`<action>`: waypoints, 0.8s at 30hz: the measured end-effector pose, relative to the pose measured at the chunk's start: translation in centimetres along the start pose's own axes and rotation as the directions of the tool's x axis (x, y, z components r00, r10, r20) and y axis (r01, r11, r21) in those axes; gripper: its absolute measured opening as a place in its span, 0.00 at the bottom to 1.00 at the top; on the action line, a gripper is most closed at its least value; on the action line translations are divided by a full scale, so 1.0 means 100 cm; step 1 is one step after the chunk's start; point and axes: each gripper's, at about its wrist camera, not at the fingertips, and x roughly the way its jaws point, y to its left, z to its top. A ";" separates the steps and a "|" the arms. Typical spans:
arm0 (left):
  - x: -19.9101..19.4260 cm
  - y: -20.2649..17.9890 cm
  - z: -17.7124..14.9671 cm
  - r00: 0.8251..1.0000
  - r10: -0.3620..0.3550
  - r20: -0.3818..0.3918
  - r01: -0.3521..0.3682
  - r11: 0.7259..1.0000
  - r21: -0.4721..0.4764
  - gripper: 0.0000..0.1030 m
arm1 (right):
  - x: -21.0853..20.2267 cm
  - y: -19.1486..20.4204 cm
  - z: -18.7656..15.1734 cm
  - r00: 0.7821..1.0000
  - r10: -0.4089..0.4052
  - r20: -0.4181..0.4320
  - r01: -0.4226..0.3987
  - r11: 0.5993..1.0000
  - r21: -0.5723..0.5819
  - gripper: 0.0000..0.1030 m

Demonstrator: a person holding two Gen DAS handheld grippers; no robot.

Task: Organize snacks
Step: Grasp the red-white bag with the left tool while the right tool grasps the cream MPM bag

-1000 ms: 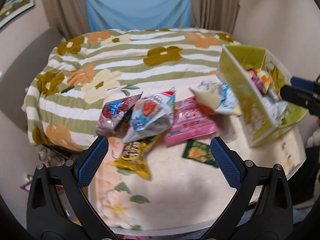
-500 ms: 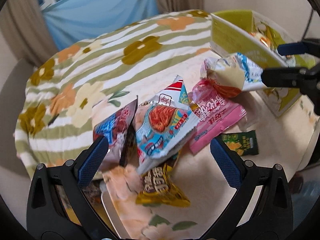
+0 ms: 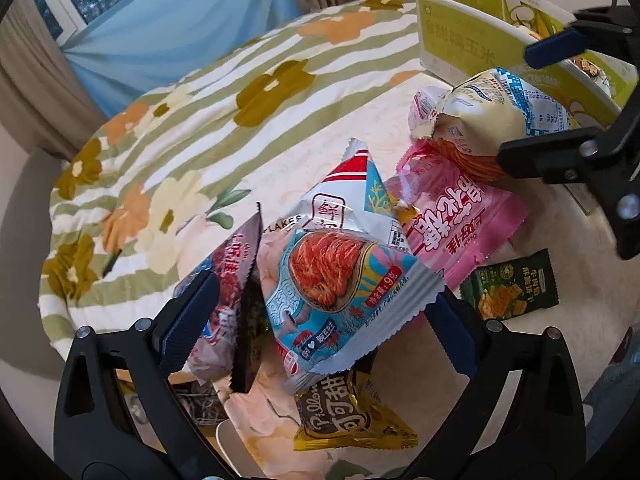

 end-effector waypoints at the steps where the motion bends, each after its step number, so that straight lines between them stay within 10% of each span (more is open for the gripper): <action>1: 0.001 0.000 0.001 1.000 0.001 -0.004 -0.001 1.000 0.000 0.93 | 0.005 0.000 0.003 1.000 0.001 -0.010 -0.001 1.000 -0.031 0.99; 24: 0.018 -0.003 -0.007 0.993 -0.021 -0.116 0.010 0.996 -0.094 0.26 | 0.050 -0.012 0.009 0.987 0.084 -0.136 -0.108 0.978 -0.179 0.99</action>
